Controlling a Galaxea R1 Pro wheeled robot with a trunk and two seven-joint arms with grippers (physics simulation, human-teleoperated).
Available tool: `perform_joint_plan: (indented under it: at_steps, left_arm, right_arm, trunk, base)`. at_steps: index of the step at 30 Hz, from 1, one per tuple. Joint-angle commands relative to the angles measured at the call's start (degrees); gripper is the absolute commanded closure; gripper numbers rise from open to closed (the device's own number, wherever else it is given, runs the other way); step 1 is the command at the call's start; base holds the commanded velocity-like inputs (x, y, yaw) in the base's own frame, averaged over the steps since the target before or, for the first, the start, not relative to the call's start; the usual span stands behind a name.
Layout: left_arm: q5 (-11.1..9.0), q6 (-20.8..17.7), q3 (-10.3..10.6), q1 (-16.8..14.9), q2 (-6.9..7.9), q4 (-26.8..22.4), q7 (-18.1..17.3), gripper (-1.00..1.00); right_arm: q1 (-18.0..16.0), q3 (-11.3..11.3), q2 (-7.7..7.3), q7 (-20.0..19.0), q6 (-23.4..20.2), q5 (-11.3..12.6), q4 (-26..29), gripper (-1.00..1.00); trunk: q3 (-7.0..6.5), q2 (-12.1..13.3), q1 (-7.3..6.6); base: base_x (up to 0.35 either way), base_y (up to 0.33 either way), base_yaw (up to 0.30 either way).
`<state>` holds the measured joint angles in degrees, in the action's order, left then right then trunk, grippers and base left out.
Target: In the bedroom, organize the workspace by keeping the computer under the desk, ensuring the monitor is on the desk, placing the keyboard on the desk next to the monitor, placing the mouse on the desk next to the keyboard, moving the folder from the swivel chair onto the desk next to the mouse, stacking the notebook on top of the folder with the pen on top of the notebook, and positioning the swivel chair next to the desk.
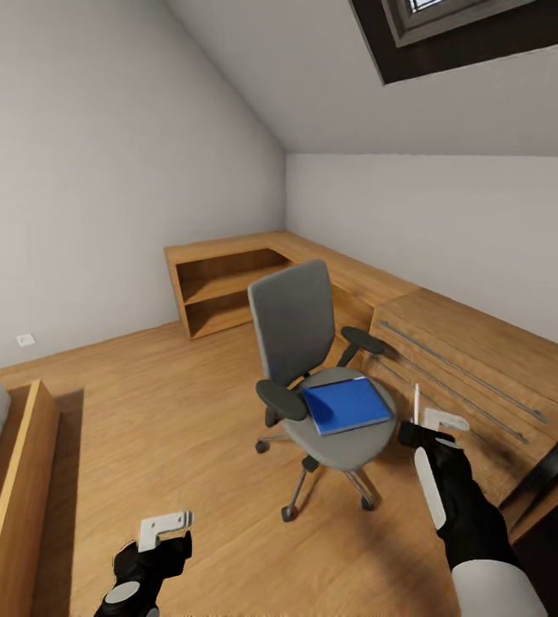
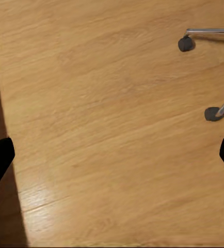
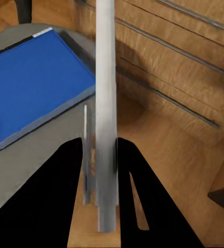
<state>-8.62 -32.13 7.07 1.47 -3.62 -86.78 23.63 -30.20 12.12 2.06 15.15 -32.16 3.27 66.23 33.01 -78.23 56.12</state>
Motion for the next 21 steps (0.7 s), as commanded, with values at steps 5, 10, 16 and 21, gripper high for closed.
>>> perform_joint_plan:
  at_steps: [5, 10, 16, 21]
  left_arm:
    - [-0.5, -0.1, 1.3, -0.1, -1.06, 4.5, 0.6, -1.00]
    - [-0.5, -0.1, 1.5, 0.0, -1.17, 4.7, 0.6, -1.00]
    - [-0.5, -0.1, 1.9, 0.0, -1.52, 5.7, 0.5, -1.00]
    - [-0.5, -0.1, 1.9, -0.1, -2.16, 6.2, 0.5, -1.00]
  right_arm:
    - [0.0, 4.6, 0.04, 0.3, -0.2, 0.4, 2.2, 1.00]
    - [0.0, 8.8, 0.11, 0.2, -0.3, 0.5, 3.5, 1.00]
    - [0.0, 9.9, 0.08, 0.2, -0.4, 0.4, 4.2, 1.00]
    - [0.0, 10.5, 0.06, 0.2, -0.4, 0.4, 5.3, 1.00]
  trunk:
    - [-0.86, 2.0, -1.13]
    - [-1.76, 4.0, -2.23]
    - [-2.84, 6.4, -3.55]
    - [-3.78, 8.4, -4.64]
  base:
    - [-0.011, -0.005, -0.289]
    - [-0.001, 0.000, -0.202]
    - [0.000, 0.000, -0.020]
    - [0.000, 0.000, -0.029]
